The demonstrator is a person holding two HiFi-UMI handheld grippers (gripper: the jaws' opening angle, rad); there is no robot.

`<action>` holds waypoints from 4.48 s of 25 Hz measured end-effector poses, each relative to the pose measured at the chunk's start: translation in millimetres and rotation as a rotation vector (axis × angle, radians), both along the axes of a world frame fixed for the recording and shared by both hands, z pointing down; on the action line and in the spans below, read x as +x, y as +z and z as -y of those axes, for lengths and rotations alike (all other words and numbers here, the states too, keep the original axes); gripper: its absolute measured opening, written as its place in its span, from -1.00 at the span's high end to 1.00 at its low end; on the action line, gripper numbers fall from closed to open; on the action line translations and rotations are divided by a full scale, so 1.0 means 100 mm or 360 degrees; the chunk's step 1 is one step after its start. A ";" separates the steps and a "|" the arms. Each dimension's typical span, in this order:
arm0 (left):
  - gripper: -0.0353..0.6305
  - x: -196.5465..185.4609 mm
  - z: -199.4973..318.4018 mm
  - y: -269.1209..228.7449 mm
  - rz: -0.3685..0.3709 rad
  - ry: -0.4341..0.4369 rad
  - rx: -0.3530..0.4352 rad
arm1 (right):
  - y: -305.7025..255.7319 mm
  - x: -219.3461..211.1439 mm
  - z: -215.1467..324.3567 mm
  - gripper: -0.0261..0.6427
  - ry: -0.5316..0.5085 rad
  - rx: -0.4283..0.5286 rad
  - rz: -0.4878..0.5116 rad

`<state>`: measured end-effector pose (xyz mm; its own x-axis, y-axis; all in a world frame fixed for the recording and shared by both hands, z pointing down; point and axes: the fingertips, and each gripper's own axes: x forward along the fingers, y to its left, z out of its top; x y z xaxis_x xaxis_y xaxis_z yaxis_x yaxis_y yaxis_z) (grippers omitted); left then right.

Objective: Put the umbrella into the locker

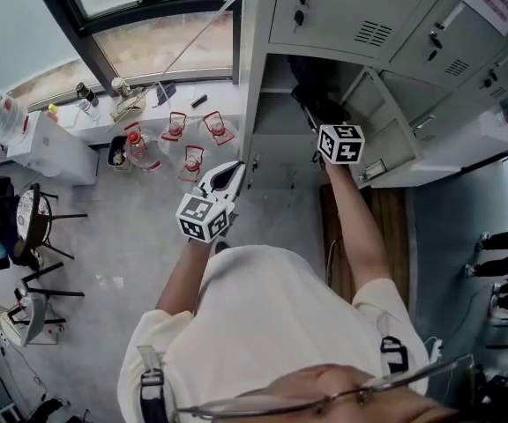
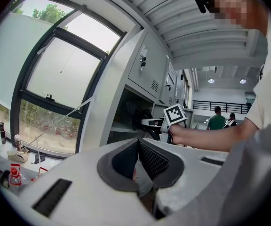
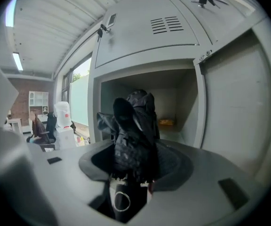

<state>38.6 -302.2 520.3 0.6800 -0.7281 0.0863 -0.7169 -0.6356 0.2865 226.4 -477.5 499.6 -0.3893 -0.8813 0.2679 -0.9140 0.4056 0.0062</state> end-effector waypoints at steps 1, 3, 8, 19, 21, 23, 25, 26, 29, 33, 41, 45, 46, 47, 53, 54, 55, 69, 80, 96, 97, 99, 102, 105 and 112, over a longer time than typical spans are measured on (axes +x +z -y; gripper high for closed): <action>0.88 -0.01 0.01 0.00 0.0000 -0.0008 0.0000 | 0.00 0.00 0.05 0.28 0.0006 0.0008 -0.0047; 0.88 -0.01 0.05 -0.01 -0.0001 -0.0030 -0.0005 | 0.00 -0.01 0.13 0.28 0.0014 0.0028 -0.0142; 0.88 0.07 0.11 -0.08 -0.0013 -0.0031 0.0014 | 0.06 -0.01 0.33 0.28 0.0027 0.0048 -0.0338; 0.88 0.00 0.15 -0.15 0.0104 -0.0099 0.0094 | 0.11 -0.16 0.84 0.27 0.0035 0.0047 -0.0738; 0.88 -0.05 0.17 -0.14 0.0104 -0.0119 0.0089 | 0.16 -0.15 0.92 0.27 0.0030 0.0038 -0.0779; 0.88 -0.10 0.19 -0.11 0.0105 -0.0138 0.0076 | 0.20 -0.14 1.00 0.27 0.0037 0.0032 -0.0803; 0.88 -0.13 0.20 -0.08 0.0097 -0.0149 0.0055 | 0.21 -0.14 1.07 0.26 0.0053 0.0031 -0.0824; 0.88 -0.13 0.21 -0.07 0.0089 -0.0151 0.0044 | 0.22 -0.15 1.10 0.26 0.0062 0.0027 -0.0837; 0.88 -0.14 0.21 -0.04 0.0078 -0.0151 0.0022 | 0.25 -0.17 1.19 0.24 0.0068 0.0009 -0.0886; 0.88 -0.19 0.21 0.01 0.0087 -0.0161 -0.0005 | 0.29 -0.19 1.26 0.20 0.0055 0.0007 -0.0976; 0.88 -0.22 0.22 0.07 0.0085 -0.0151 -0.0026 | 0.30 -0.16 1.30 -0.11 -0.0009 0.0004 -0.1080; 0.88 -0.21 0.19 0.07 0.0080 -0.0130 -0.0025 | 0.21 -0.20 1.16 -0.12 -0.0024 0.0101 -0.1041; 0.88 -0.20 0.19 0.07 0.0080 -0.0126 -0.0024 | 0.17 -0.21 1.12 -0.12 -0.0022 0.0137 -0.1027; 0.88 -0.20 0.18 0.07 0.0081 -0.0120 -0.0023 | 0.13 -0.22 1.08 -0.12 -0.0019 0.0169 -0.1012; 0.88 -0.11 0.13 0.07 0.0075 -0.0067 -0.0015 | -0.05 -0.20 0.78 -0.05 0.0041 0.0282 -0.0931; 0.88 -0.09 0.12 0.07 0.0074 -0.0057 -0.0016 | -0.05 -0.19 0.72 -0.03 0.0052 0.0287 -0.0911; 0.88 -0.07 0.11 0.08 0.0074 -0.0047 -0.0017 | -0.04 -0.17 0.67 -0.02 0.0063 0.0285 -0.0894; 0.88 0.02 0.06 0.08 0.0070 0.0028 -0.0010 | 0.35 0.33 0.27 0.20 0.0462 0.0116 -0.0550; 0.88 -0.18 0.08 0.17 0.0065 -0.0012 -0.0046 | 0.50 0.39 0.36 0.54 0.0553 0.0039 -0.0452; 0.88 -0.36 0.09 0.26 0.0077 -0.0057 -0.0103 | 0.55 -0.22 0.59 0.44 0.0157 0.0025 -0.0511; 0.88 -0.36 0.08 0.26 0.0079 -0.0054 -0.0105 | 0.54 -0.22 0.57 0.44 0.0147 0.0031 -0.0511; 0.88 -0.35 0.08 0.25 0.0087 -0.0047 -0.0107 | 0.50 -0.23 0.50 0.44 0.0131 0.0043 -0.0502; 0.88 -0.28 0.06 0.26 0.0094 -0.0032 -0.0113 | 0.44 -0.22 0.35 0.44 0.0101 0.0052 -0.0460; 0.88 -0.15 0.02 0.28 0.0100 -0.0005 -0.0115 | 0.39 -0.18 0.17 0.44 0.0057 0.0045 -0.0425; 0.88 0.14 -0.14 0.29 0.0111 0.0045 -0.0132 | 0.22 -0.09 -0.34 0.52 -0.0029 0.0060 -0.0318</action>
